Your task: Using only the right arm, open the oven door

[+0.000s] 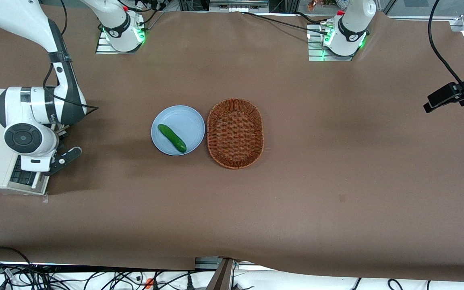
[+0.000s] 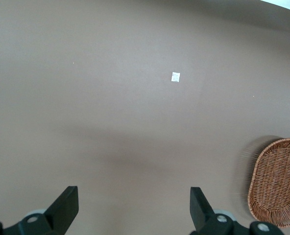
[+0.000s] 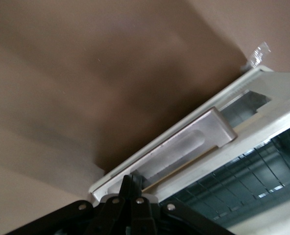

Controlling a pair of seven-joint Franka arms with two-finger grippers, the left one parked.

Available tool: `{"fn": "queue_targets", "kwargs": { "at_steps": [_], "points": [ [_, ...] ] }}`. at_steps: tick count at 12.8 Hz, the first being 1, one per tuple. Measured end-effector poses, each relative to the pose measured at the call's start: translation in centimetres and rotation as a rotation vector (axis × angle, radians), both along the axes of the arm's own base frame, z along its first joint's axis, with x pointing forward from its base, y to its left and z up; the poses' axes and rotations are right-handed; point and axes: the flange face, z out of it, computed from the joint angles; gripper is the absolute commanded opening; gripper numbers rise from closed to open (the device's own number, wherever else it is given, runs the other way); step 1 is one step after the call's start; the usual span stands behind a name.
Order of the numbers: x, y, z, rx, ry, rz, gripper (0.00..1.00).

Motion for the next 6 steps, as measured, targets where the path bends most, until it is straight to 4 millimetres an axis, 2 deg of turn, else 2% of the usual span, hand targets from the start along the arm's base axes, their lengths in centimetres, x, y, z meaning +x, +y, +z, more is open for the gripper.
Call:
{"fn": "queue_targets", "kwargs": {
  "at_steps": [6],
  "points": [
    [0.6,2.4,-3.9,0.102,-0.021,-0.07,0.0]
  ]
}}
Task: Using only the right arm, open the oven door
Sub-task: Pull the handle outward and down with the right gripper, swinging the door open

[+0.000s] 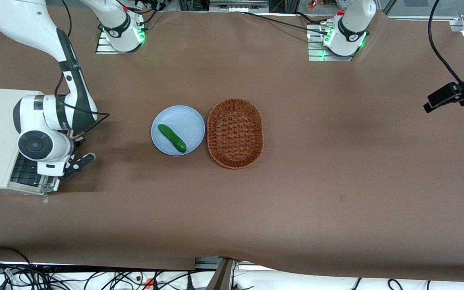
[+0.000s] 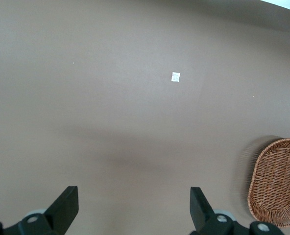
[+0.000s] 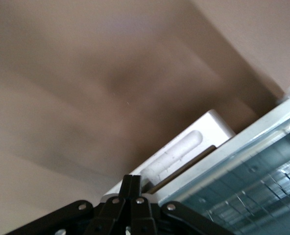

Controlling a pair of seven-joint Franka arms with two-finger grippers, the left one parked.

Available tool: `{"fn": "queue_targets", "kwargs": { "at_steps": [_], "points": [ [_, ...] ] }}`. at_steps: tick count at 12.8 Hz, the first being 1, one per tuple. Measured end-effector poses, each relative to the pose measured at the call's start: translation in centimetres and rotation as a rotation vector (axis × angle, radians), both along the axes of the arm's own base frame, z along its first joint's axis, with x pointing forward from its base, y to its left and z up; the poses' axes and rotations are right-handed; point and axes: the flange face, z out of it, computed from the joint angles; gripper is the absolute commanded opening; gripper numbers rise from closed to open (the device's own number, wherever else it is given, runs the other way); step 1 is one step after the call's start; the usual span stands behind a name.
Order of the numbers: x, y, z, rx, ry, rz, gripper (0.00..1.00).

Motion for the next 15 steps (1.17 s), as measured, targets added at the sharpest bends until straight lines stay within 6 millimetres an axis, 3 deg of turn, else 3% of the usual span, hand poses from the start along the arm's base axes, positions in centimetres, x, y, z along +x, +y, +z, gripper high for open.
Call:
{"fn": "queue_targets", "kwargs": {
  "at_steps": [6,15],
  "points": [
    [0.4,0.4,-4.5,0.085,-0.008,-0.067,0.0],
    [0.3,-1.1,-6.1,0.207,-0.011,-0.264,0.0]
  ]
}}
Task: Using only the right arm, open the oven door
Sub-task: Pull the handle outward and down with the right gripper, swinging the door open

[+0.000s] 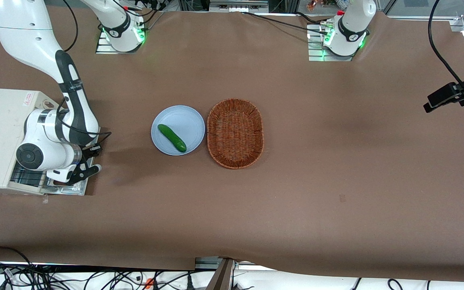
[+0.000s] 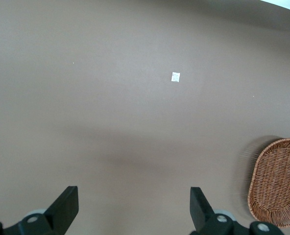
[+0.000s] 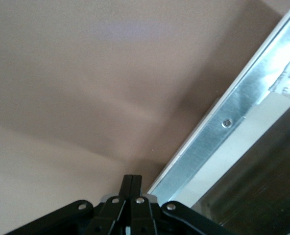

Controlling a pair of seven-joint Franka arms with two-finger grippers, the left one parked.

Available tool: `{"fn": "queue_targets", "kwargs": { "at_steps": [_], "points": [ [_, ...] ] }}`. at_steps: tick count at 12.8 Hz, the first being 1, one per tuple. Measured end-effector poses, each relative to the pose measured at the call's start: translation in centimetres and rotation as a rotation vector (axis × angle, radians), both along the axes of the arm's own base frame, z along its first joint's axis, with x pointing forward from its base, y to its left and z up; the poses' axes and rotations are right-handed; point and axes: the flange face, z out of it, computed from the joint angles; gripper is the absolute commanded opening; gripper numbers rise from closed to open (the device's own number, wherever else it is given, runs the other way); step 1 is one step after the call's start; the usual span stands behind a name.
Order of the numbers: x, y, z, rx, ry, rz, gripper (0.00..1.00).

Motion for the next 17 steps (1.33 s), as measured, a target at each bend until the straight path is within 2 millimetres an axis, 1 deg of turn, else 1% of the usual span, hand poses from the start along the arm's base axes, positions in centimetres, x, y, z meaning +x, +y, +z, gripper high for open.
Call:
{"fn": "queue_targets", "kwargs": {
  "at_steps": [2,3,4,5,7,10,11,12,15,17],
  "points": [
    [0.2,0.1,0.2,-0.003,-0.006,-0.009,0.0],
    [0.5,0.1,0.7,-0.003,-0.017,-0.009,0.14],
    [1.0,0.1,1.3,-0.003,-0.031,-0.008,0.59],
    [1.4,0.1,2.2,-0.003,-0.039,-0.009,1.0],
    [2.0,0.0,4.8,-0.002,-0.024,-0.013,1.0],
    [2.8,-0.4,9.7,0.0,0.029,-0.028,1.0],
    [2.8,-0.7,11.1,-0.002,0.044,-0.04,1.0],
    [2.7,-1.0,12.2,-0.01,0.056,-0.068,1.0],
    [2.1,-1.4,15.7,-0.055,0.056,-0.226,1.0],
    [1.5,-1.5,19.2,-0.057,0.025,-0.269,1.0]
  ]
}}
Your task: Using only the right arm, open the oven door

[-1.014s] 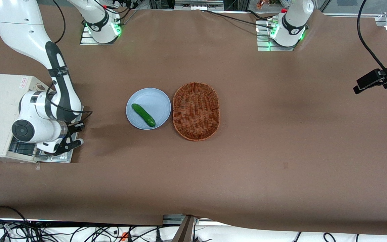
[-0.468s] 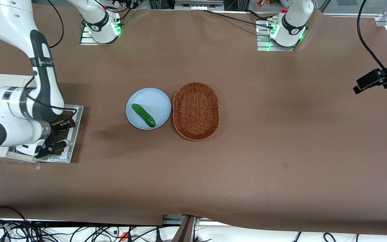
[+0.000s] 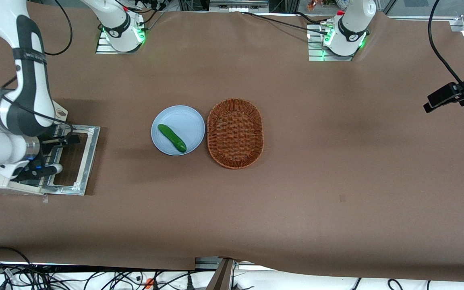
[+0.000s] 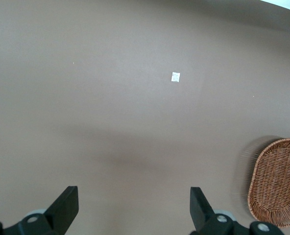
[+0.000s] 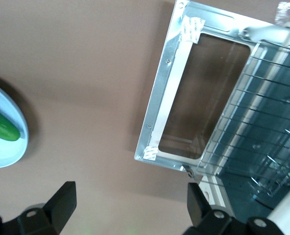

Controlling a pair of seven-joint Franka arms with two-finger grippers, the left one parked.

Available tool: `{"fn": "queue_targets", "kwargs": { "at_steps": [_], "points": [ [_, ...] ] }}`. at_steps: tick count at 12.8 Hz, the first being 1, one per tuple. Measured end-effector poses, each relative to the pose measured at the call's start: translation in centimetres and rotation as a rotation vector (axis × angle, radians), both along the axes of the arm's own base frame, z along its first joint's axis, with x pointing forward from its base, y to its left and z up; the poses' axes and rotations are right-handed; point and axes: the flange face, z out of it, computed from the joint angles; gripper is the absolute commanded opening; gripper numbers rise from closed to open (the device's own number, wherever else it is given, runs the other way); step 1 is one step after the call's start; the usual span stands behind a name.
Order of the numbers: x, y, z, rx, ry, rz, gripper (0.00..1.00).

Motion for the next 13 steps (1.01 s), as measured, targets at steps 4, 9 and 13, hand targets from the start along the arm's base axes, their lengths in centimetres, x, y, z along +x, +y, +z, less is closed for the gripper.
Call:
{"fn": "queue_targets", "kwargs": {
  "at_steps": [4,9,13],
  "points": [
    [-2.2,-1.1,7.7,-0.003,-0.093,-0.084,1.0],
    [-5.7,-2.4,14.4,0.013,-0.184,-0.138,1.0],
    [-7.9,-2.9,17.4,0.013,-0.224,-0.214,1.0]
  ]
}}
